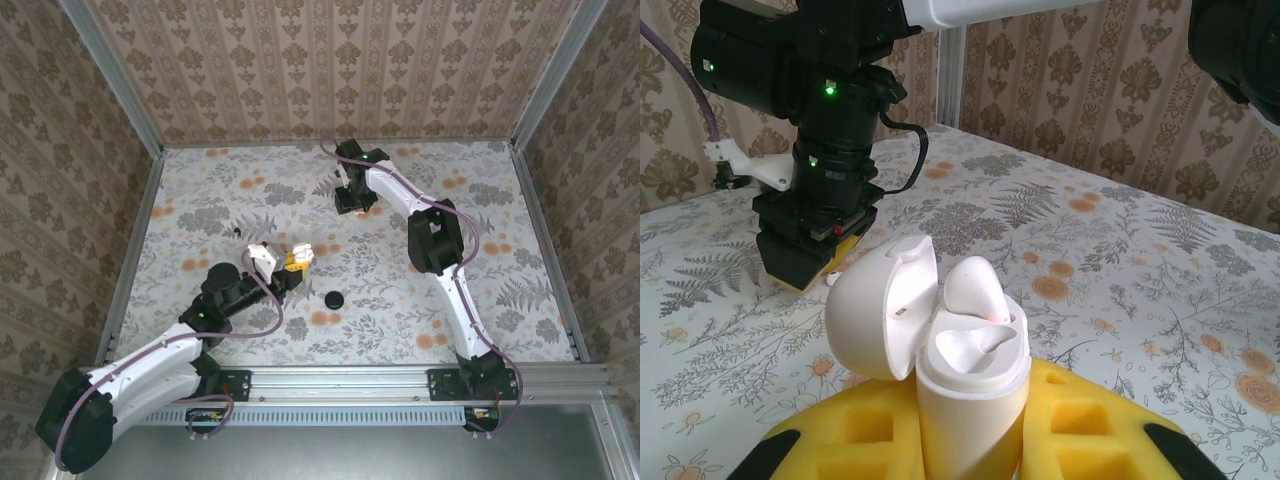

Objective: Insert the wireless bluetooth earbuds into the charging case

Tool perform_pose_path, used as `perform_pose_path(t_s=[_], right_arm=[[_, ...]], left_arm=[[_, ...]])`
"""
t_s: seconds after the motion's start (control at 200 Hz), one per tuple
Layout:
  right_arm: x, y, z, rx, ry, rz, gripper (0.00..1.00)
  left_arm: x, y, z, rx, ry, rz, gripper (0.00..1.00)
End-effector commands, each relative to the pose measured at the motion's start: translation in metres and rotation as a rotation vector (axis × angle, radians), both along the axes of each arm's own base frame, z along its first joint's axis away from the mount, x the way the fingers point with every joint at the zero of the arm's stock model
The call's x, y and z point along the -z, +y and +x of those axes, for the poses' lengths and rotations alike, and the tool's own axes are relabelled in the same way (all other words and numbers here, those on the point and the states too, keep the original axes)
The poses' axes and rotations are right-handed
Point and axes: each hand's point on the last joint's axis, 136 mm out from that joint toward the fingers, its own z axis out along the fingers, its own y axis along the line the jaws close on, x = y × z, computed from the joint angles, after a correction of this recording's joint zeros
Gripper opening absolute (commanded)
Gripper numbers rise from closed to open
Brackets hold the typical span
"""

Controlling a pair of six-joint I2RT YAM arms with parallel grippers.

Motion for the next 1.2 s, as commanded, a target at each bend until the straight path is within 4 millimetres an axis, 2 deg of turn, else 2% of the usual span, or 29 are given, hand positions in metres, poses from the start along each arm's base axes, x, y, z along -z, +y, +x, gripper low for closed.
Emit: perform_pose_path(t_s=[0.0, 0.14, 0.315, 0.71, 0.9, 0.995, 1.195], right_arm=[[0.009, -0.013, -0.009, -0.032, 0.041, -0.078, 0.45], [0.011, -0.018, -0.017, -0.047, 0.065, -0.107, 0.44], [0.011, -0.022, -0.025, -0.051, 0.072, -0.107, 0.33], [0.009, -0.021, -0.044, 0.004, 0.114, -0.056, 0.17], [0.002, -0.032, -0.07, 0.118, 0.14, -0.04, 0.16], [-0.001, -0.037, -0.089, 0.189, 0.16, -0.016, 0.16], [0.0, -0.026, -0.13, 0.3, 0.198, 0.144, 0.16]], left_arm=[[-0.009, -0.001, 0.005, -0.014, -0.002, -0.02, 0.0], [-0.011, -0.006, 0.005, 0.002, 0.005, -0.02, 0.0], [-0.013, -0.008, 0.003, 0.007, 0.009, -0.016, 0.0], [-0.015, -0.012, -0.002, 0.011, 0.013, -0.014, 0.0], [-0.015, -0.015, -0.004, 0.018, 0.014, -0.01, 0.0], [-0.015, -0.017, -0.005, 0.025, 0.013, -0.012, 0.0], [-0.014, -0.022, -0.007, 0.048, 0.017, -0.013, 0.0]])
